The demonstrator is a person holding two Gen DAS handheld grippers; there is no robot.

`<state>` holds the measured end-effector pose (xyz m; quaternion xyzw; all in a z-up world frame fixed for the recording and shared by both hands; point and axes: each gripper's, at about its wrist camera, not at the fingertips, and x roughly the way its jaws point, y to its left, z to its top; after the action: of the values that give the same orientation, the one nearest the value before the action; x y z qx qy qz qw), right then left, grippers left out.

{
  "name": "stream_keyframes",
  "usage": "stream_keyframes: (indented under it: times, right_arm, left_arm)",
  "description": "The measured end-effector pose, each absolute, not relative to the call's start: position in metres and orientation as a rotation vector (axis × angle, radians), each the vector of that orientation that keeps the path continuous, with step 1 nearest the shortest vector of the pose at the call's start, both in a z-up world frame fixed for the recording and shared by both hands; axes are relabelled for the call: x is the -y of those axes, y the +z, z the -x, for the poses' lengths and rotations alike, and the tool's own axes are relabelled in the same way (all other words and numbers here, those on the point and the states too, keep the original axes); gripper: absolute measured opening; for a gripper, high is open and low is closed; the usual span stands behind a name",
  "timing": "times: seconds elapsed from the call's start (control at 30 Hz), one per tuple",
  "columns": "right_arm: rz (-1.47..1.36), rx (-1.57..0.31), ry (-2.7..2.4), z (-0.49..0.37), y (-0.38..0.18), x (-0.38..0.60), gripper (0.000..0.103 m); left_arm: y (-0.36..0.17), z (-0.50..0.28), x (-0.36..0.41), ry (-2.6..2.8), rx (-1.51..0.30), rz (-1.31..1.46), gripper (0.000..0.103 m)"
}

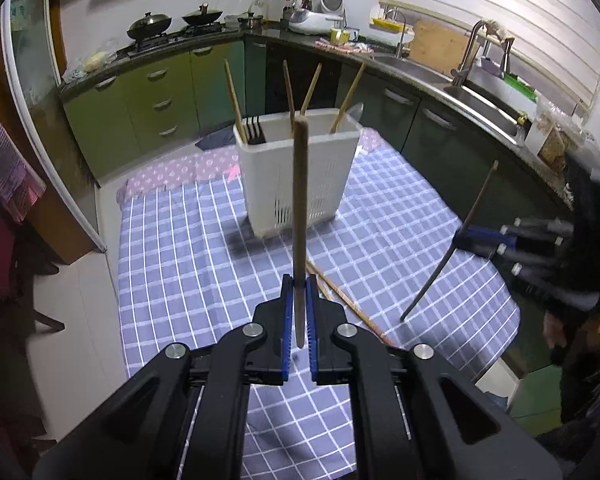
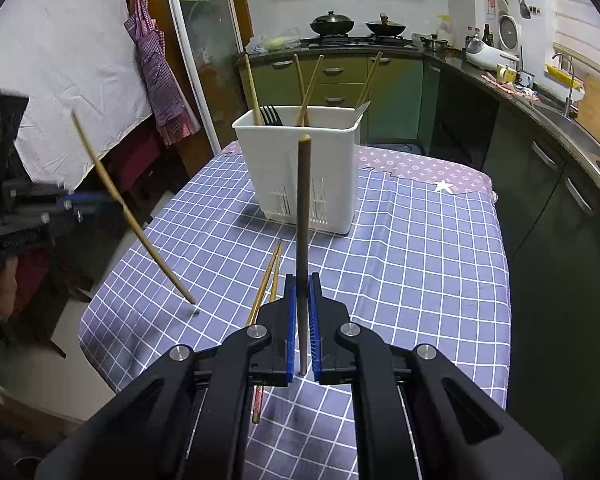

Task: Organize utensils
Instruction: 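Carry both chopsticks upright over the caddy and release them inside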

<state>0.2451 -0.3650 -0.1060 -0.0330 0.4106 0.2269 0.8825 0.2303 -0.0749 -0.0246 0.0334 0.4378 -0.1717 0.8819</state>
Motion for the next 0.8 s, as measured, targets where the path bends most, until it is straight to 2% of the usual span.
stream_keyframes:
  times: [0.33, 0.47, 0.6, 0.8]
  right_arm:
    - [0.055, -0.855, 0.477, -0.247, -0.106, 0.37, 0.007]
    - [0.047, -0.856, 0.475, -0.248, -0.107, 0.373, 0.007]
    - [0.039, -0.86, 0.475, -0.248, -0.109, 0.376, 0.007]
    - [0.024, -0.868, 0.469, -0.251, -0.109, 0.38, 0.007]
  left_arm:
    - [0.075, -0.285, 0.083, -0.351, -0.751, -0.04, 0.006]
    - [0.098, -0.315, 0.089, -0.322, -0.663, -0.028, 0.006]
    - [0.089, -0.345, 0.098, -0.292, -0.649, -0.033, 0.006]
    - [0.032, -0.385, 0.106, -0.238, -0.765, -0.05, 0.006]
